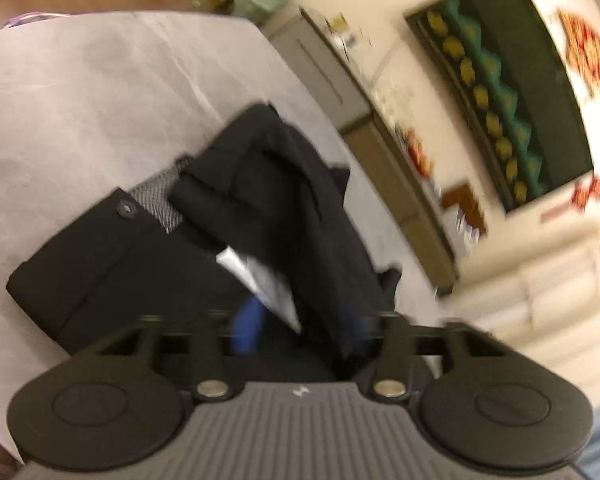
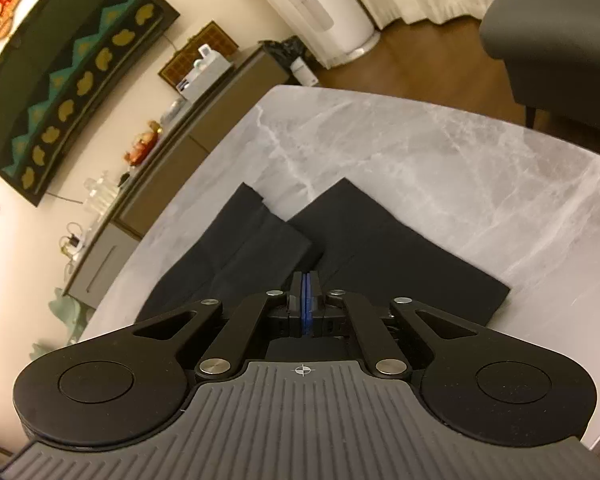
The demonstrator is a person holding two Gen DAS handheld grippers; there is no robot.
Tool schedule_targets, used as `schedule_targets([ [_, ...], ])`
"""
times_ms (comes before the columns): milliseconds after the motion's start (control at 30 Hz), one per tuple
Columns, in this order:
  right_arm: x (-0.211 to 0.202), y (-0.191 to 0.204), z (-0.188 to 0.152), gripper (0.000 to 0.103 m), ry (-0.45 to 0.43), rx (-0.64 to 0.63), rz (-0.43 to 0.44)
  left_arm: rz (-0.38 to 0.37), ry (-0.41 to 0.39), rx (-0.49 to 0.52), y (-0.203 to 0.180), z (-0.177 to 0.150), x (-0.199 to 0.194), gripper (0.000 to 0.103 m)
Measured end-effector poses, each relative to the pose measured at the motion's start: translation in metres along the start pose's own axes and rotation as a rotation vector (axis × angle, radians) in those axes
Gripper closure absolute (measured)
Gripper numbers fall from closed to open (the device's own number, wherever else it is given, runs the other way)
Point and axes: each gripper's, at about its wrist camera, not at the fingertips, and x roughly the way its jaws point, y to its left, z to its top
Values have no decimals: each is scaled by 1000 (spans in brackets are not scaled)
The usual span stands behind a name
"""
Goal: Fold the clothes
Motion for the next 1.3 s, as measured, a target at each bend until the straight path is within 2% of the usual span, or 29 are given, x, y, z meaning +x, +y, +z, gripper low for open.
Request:
schedule_targets([
  [67, 0, -4, -1, 94, 15, 33, 21, -11, -48, -47, 0, 5, 2, 35],
  [100, 2, -3, -1, 85, 28, 38, 33, -17, -52, -58, 0, 6, 7, 32],
  [133, 5, 1, -3, 66, 43, 26, 42, -23, -56, -70, 0, 8, 12, 31],
  [200, 12, 15, -10, 53, 75, -27, 49, -10, -45, -92, 1, 10, 25, 30],
  [300, 23, 36, -23, 47, 120, -119, 48, 27, 10, -99, -5, 8, 50, 31],
  [400, 34, 50, -35, 46, 167, -157, 73, -36, 91, 18, -34, -8, 73, 31],
  [500, 47, 56, -41, 46, 208, -155, 78, -67, 135, 76, -54, -24, 88, 31],
  [600, 65, 54, -41, 46, 212, -124, 49, -77, 137, 91, -63, -27, 104, 32],
  [700, 79, 58, -35, 46, 178, -118, 53, -94, 124, 97, -70, -24, 116, 35],
  [733, 84, 59, -33, 46, 169, -120, 54, -97, 119, 103, -72, -24, 121, 37],
  [767, 90, 61, -31, 46, 163, -119, 53, -94, 115, 114, -75, -24, 126, 48],
  [800, 95, 62, -29, 47, 161, -115, 57, -91, 121, 132, -79, -24, 129, 63],
  [833, 100, 65, -28, 54, 162, -116, 62, -88, 126, 151, -83, -25, 133, 72],
  [867, 104, 68, -28, 63, 165, -124, 67, -85, 132, 169, -86, -26, 136, 93],
  [900, 109, 72, -27, 85, 167, -132, 71, -82, 136, 188, -90, -26, 139, 98],
  [933, 113, 76, -27, 95, 167, -145, 65, -79, 123, 211, -95, -28, 137, 99],
  [1000, 111, 85, -27, 101, 126, -175, 59, -102, 85, 234, -102, -27, 125, 101],
  [1067, 80, 93, -22, 103, 10, -201, 114, -151, 38, 237, -108, -24, 104, 101],
  [1133, 27, 80, -23, 103, -91, -222, 173, -223, 29, 227, -110, -22, 71, 101],
  [1200, -30, 61, -25, 103, -181, -244, 229, -231, 51, 287, -108, -28, 44, 101],
  [1233, -41, 52, -26, 103, -190, -228, 235, -203, 90, 295, -102, -33, 43, 101],
  [1300, -36, 34, -26, 103, -151, -153, 213, -148, 152, 300, -92, -39, 47, 101],
])
